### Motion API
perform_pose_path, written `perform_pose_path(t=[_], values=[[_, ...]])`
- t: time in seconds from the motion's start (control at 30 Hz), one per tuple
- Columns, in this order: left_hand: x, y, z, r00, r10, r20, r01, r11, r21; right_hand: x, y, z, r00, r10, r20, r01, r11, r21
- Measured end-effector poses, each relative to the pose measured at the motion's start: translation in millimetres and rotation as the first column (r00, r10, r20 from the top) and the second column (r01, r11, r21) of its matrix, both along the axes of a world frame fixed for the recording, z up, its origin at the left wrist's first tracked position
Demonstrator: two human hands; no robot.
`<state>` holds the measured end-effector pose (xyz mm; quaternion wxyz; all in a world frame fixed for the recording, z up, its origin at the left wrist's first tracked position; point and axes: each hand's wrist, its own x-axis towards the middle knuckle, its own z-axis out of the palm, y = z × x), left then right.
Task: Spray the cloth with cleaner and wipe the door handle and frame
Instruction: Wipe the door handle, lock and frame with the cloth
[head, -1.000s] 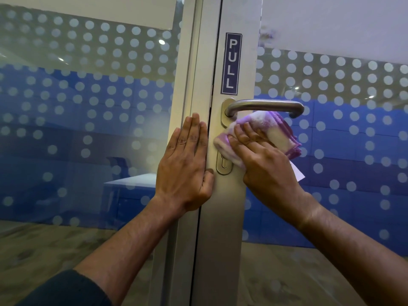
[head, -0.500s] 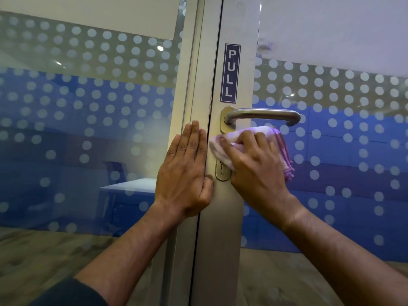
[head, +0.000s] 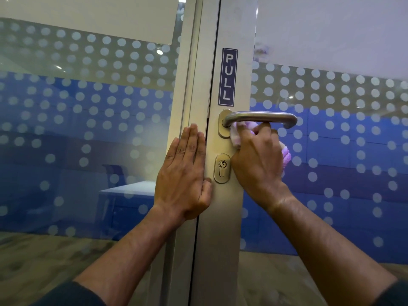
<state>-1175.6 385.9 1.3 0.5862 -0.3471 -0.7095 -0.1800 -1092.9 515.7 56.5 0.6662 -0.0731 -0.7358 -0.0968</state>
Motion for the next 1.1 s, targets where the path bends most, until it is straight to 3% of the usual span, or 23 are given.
perform_pose_path(t=[0.37,0.63,0.8,0.93,1.1], values=[[2.3,0.4,0.3,1.000,-0.012,0.012,0.012,1.000,-0.007,20.6,25.6,-32.7,0.973,-0.050,0.225,-0.004,0.973,0.232],[4.0,-0.9,1.0,1.000,-0.011,0.027,0.012,1.000,-0.014,51.3,28.1,-56.3,0.913,-0.109,0.392,-0.019,0.951,0.308],[4.3,-0.6,0.6,1.000,-0.008,0.027,0.008,1.000,-0.013,62.8,35.9,-43.3,0.970,0.114,0.215,-0.133,0.988,0.078],[3.9,-0.5,0.0,1.000,-0.007,0.025,0.008,1.000,-0.012,48.5,27.2,-43.3,0.979,0.121,0.164,-0.139,0.985,0.103],[3.1,-1.1,0.3,1.000,-0.012,0.024,0.012,1.000,-0.020,28.4,17.5,-59.1,0.964,0.041,0.264,-0.077,0.989,0.128]])
